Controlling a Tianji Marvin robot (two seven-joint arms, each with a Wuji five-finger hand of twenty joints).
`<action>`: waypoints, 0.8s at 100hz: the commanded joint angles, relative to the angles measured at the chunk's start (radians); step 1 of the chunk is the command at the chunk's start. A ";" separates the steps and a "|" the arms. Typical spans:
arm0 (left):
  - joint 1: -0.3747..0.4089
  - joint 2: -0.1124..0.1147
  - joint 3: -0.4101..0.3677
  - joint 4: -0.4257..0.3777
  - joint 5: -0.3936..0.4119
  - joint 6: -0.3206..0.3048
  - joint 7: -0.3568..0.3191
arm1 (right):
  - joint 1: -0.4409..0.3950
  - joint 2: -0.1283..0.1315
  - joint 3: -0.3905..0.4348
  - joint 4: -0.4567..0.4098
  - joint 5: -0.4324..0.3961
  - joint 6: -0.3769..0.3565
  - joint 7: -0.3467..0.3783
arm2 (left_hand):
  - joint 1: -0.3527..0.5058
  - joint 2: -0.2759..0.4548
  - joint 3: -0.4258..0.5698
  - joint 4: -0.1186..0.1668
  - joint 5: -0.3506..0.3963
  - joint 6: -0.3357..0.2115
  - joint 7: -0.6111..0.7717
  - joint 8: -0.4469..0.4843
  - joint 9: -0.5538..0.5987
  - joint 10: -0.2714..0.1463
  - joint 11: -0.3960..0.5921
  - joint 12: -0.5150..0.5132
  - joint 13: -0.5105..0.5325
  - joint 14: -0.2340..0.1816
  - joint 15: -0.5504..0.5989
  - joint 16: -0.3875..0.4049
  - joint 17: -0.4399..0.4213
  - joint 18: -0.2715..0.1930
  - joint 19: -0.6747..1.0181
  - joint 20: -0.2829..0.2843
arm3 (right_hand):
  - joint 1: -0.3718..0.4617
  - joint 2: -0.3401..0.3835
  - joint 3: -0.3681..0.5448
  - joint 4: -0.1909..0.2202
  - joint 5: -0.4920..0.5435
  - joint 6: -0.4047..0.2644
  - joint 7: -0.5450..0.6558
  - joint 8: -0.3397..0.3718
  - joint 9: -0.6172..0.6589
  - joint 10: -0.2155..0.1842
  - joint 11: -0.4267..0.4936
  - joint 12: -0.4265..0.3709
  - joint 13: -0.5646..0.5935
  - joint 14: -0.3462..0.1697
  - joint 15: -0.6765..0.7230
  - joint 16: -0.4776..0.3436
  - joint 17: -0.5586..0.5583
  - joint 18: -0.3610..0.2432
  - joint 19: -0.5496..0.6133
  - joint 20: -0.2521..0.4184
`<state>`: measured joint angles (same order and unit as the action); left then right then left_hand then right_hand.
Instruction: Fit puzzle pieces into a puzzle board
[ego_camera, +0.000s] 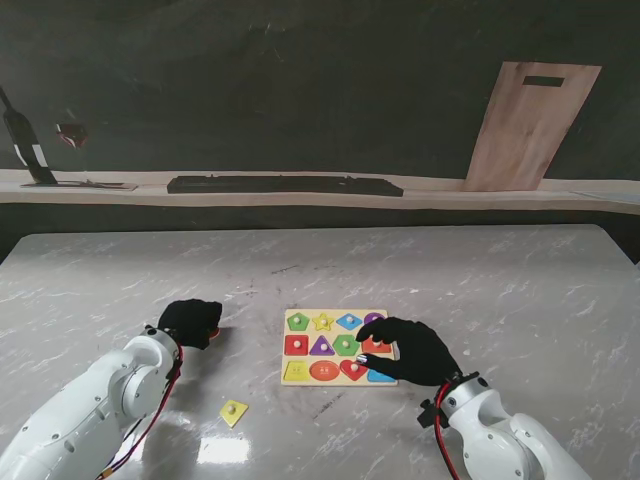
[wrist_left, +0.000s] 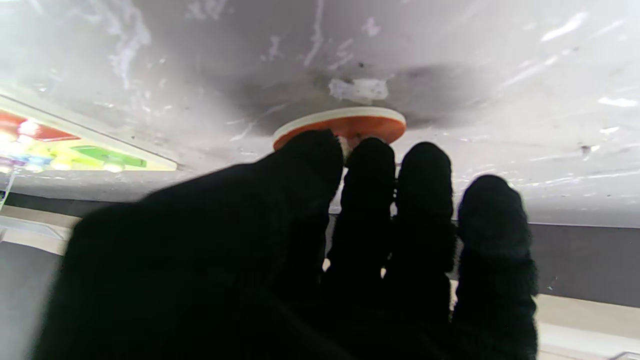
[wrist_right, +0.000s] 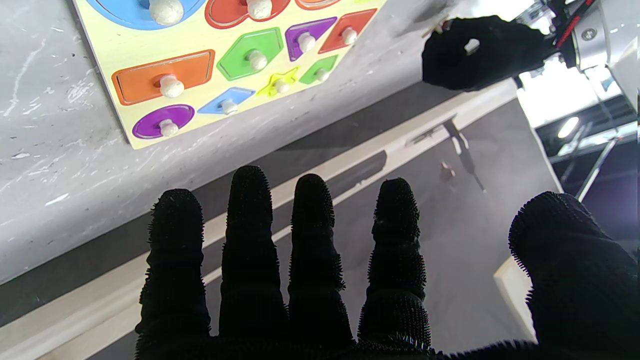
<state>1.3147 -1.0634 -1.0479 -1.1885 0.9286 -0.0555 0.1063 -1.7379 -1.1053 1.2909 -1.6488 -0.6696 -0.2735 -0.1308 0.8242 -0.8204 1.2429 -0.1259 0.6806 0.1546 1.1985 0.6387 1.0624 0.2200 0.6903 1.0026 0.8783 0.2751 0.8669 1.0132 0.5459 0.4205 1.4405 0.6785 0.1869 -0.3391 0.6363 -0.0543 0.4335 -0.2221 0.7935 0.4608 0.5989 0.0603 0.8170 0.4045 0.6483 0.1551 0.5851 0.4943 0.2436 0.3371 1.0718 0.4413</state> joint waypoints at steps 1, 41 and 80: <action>0.005 0.002 -0.002 -0.018 0.002 -0.007 -0.006 | -0.009 -0.003 -0.001 -0.003 -0.004 -0.005 -0.002 | 0.015 -0.031 0.085 0.057 -0.037 0.013 0.031 0.022 -0.005 -0.023 0.027 0.019 0.020 -0.011 0.030 0.022 -0.002 -0.001 0.046 0.025 | 0.021 0.018 -0.015 0.011 0.030 -0.028 0.009 0.008 0.028 -0.032 -0.002 0.003 -0.013 -0.031 0.016 0.004 -0.005 -0.015 0.020 0.009; 0.020 0.003 -0.009 -0.078 -0.006 -0.023 -0.043 | -0.015 -0.003 0.007 -0.007 -0.002 -0.020 -0.004 | 0.014 -0.031 0.089 0.061 -0.037 0.017 0.029 0.029 -0.005 -0.022 0.031 0.018 0.022 -0.012 0.033 0.021 0.001 0.003 0.046 0.030 | 0.021 0.018 -0.015 0.011 0.035 -0.027 0.010 0.009 0.029 -0.032 -0.002 0.003 -0.013 -0.030 0.015 0.004 -0.005 -0.015 0.020 0.009; 0.057 -0.001 -0.020 -0.182 -0.042 -0.028 -0.098 | -0.023 -0.004 0.017 -0.015 0.013 -0.050 -0.001 | 0.019 -0.022 0.081 0.060 -0.047 0.024 0.026 0.043 -0.016 -0.020 0.036 0.025 0.012 -0.011 0.032 0.026 -0.007 0.003 0.044 0.035 | 0.024 0.019 -0.017 0.011 0.035 -0.027 0.009 0.009 0.029 -0.031 -0.003 0.003 -0.015 -0.030 0.015 0.003 -0.006 -0.014 0.019 0.008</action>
<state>1.3649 -1.0605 -1.0713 -1.3458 0.8972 -0.0802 0.0190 -1.7502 -1.1058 1.3071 -1.6524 -0.6566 -0.3117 -0.1306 0.8242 -0.8204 1.2437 -0.1256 0.6704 0.1598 1.1985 0.6536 1.0615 0.2186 0.6993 1.0069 0.8783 0.2750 0.8772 1.0238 0.5455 0.4205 1.4410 0.6884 0.1869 -0.3391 0.6363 -0.0543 0.4533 -0.2221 0.7935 0.4610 0.6096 0.0598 0.8165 0.4044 0.6483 0.1551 0.5852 0.4943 0.2436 0.3371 1.0719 0.4413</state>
